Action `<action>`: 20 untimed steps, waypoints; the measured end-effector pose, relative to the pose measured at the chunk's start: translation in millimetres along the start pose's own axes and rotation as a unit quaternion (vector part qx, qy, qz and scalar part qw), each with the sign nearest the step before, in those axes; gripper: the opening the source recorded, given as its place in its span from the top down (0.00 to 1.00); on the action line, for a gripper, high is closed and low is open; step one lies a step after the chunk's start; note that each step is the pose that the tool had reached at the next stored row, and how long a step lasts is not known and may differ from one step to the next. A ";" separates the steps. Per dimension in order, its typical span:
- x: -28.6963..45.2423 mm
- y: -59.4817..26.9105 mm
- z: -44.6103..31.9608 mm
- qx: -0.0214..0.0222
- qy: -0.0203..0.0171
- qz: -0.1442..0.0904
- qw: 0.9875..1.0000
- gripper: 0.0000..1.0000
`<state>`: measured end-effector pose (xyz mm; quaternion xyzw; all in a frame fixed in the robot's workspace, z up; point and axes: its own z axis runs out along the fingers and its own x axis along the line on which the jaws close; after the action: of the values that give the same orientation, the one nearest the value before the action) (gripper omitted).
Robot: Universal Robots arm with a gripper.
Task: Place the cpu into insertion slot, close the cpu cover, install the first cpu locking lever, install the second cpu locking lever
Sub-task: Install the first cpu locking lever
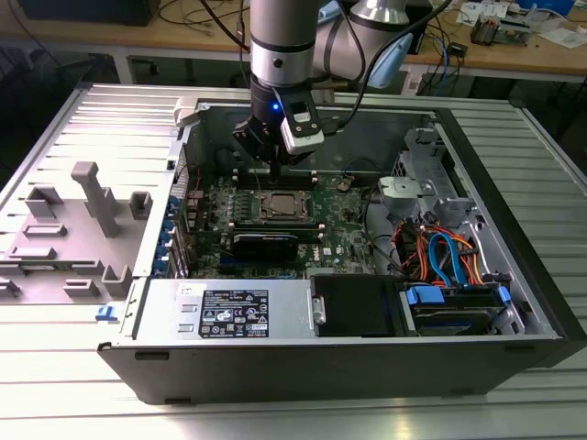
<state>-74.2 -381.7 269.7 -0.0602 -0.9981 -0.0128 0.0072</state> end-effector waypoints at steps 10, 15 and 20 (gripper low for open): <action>0.0 0.0 0.0 0.000 0.000 -0.005 1.000 0.89; 1.5 -0.2 0.2 0.000 0.000 -0.013 1.000 0.89; 1.8 -0.3 0.5 0.000 0.002 -0.061 0.998 0.89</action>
<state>-76.1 -381.7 269.2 0.0008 -0.9999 -0.0136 0.0080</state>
